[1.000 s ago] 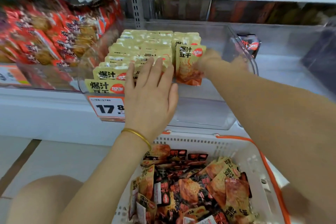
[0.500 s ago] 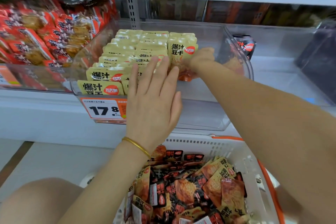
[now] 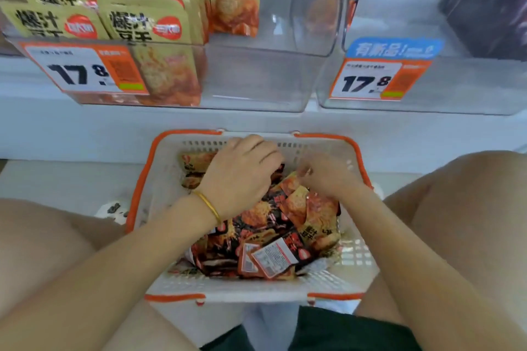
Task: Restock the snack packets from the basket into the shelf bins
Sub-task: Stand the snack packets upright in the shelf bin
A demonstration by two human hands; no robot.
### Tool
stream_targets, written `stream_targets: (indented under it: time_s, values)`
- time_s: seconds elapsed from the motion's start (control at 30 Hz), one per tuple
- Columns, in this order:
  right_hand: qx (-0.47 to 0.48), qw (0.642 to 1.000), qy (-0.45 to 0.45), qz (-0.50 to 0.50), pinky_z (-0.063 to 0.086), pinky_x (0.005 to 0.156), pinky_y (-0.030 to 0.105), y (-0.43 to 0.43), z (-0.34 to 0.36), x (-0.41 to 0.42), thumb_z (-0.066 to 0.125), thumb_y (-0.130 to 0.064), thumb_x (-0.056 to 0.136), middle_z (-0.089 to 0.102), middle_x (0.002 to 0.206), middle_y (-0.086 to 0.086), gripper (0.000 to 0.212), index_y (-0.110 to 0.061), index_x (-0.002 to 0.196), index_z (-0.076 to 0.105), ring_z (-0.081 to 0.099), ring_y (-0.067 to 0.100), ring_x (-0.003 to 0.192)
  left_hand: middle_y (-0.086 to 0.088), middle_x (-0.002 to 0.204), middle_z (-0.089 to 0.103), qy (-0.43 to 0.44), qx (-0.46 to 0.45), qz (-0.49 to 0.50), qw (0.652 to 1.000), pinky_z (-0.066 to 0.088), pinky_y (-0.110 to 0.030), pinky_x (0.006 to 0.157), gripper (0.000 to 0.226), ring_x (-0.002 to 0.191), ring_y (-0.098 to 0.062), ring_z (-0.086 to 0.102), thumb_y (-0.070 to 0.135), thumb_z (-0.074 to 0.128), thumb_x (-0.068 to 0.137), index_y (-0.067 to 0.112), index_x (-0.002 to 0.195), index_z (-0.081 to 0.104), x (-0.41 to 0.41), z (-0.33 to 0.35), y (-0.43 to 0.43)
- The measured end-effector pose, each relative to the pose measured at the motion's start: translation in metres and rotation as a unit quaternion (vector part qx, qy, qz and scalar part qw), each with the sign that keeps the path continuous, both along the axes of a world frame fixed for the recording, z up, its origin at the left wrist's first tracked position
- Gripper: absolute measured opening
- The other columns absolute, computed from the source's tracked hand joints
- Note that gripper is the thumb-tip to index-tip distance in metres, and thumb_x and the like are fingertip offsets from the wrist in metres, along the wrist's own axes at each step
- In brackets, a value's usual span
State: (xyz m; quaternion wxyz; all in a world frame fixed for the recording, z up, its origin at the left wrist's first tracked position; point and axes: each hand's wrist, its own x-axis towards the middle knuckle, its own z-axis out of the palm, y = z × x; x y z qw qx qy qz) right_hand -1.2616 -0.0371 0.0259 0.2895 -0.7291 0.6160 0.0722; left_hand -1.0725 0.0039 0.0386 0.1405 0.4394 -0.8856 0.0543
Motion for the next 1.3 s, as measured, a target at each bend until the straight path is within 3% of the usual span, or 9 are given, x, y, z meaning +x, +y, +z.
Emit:
stream_targets:
  time_s: [0.17,0.33,0.5,0.67,0.87,0.97,1.1,1.2,1.3]
  values:
    - [0.057,0.993,0.058,-0.08,0.048,0.065,0.033,-0.009,-0.101,-0.021,0.051,-0.01,0.092,0.056,0.119,0.018,0.053,0.002,0.139,0.029,0.058,0.031,0.103,-0.007,0.106,0.068,-0.021,0.09,0.002,0.996,0.056,-0.041,0.07,0.03,0.094,-0.029,0.064,0.007,0.074,0.071,0.011,0.1,0.07,0.003,-0.022,0.0]
    - [0.085,0.987,0.067,-0.118,0.043,0.092,0.045,-0.012,-0.143,-0.04,0.056,-0.025,0.092,0.044,0.137,0.02,0.067,-0.007,0.145,0.02,0.047,0.04,0.121,-0.008,0.105,0.067,-0.027,0.123,0.002,0.992,0.057,-0.04,0.064,0.031,0.092,-0.03,0.064,0.011,0.077,0.069,0.011,0.099,0.069,0.009,-0.035,-0.005]
    - [0.061,0.987,0.101,-0.108,0.044,0.092,0.046,-0.015,-0.155,-0.041,0.061,-0.038,0.088,0.041,0.135,0.019,0.061,-0.006,0.133,0.037,0.047,0.038,0.119,-0.01,0.102,0.066,-0.033,0.153,-0.01,0.988,0.056,-0.043,0.063,0.03,0.09,-0.032,0.062,0.008,0.075,0.07,0.009,0.099,0.068,0.008,-0.05,-0.005]
    - [0.059,0.986,0.035,-0.154,0.053,0.076,0.039,-0.02,-0.149,-0.032,0.062,-0.03,0.074,0.061,0.089,0.008,0.016,-0.019,0.073,0.05,0.06,0.03,0.091,-0.008,0.122,0.058,-0.056,0.202,-0.005,0.978,0.051,-0.046,0.082,0.029,0.11,-0.031,0.053,0.014,0.058,0.088,0.011,0.117,0.061,0.006,-0.055,-0.003]
    - [0.054,0.991,-0.117,-0.048,0.047,0.075,0.037,-0.038,-0.101,-0.013,0.069,-0.026,0.082,0.058,0.074,0.001,0.015,-0.02,0.076,0.057,0.055,0.018,0.075,-0.003,0.148,0.036,-0.009,0.364,0.11,0.925,0.035,-0.036,0.108,0.052,0.134,-0.021,0.034,0.031,0.047,0.097,0.018,0.145,0.03,0.001,-0.052,-0.008]
    - [0.101,0.96,-0.261,-0.013,0.044,0.064,0.027,-0.04,-0.053,-0.001,0.068,-0.016,0.085,0.064,0.08,0.016,0.014,-0.003,0.085,0.065,0.055,0.013,0.068,-0.004,0.144,0.041,0.104,0.42,0.164,0.886,0.038,-0.035,0.105,0.064,0.13,-0.021,0.041,0.036,0.059,0.091,0.015,0.145,0.029,0.002,-0.042,-0.01]
    - [0.135,0.914,-0.382,-0.032,0.048,0.058,0.017,-0.025,0.001,0.007,0.067,-0.012,0.085,0.068,0.074,-0.005,0.003,-0.009,0.087,0.069,0.062,0.002,0.065,0.002,0.106,0.064,0.201,0.41,0.174,0.873,0.047,-0.026,0.077,0.031,0.097,-0.015,0.061,0.025,0.068,0.084,0.016,0.112,0.059,0.003,-0.013,-0.01]
    - [0.22,0.849,-0.473,-0.081,0.056,0.067,0.028,-0.013,0.021,0.0,0.065,-0.03,0.081,0.069,0.079,0.001,0.025,-0.01,0.097,0.065,0.066,0.015,0.076,0.003,0.092,0.069,0.304,0.423,0.144,0.841,0.05,-0.025,0.076,0.013,0.085,-0.01,0.065,0.012,0.07,0.083,0.016,0.094,0.066,0.006,0.019,-0.008]
    - [0.331,0.77,-0.544,-0.051,0.058,0.068,0.032,0.0,0.039,-0.004,0.077,-0.04,0.067,0.072,0.096,0.009,0.056,-0.011,0.112,0.06,0.07,0.023,0.083,0.008,0.086,0.068,0.394,0.41,0.126,0.813,0.053,-0.023,0.073,0.021,0.074,-0.002,0.064,0.003,0.069,0.082,0.023,0.084,0.062,0.01,0.055,-0.005]
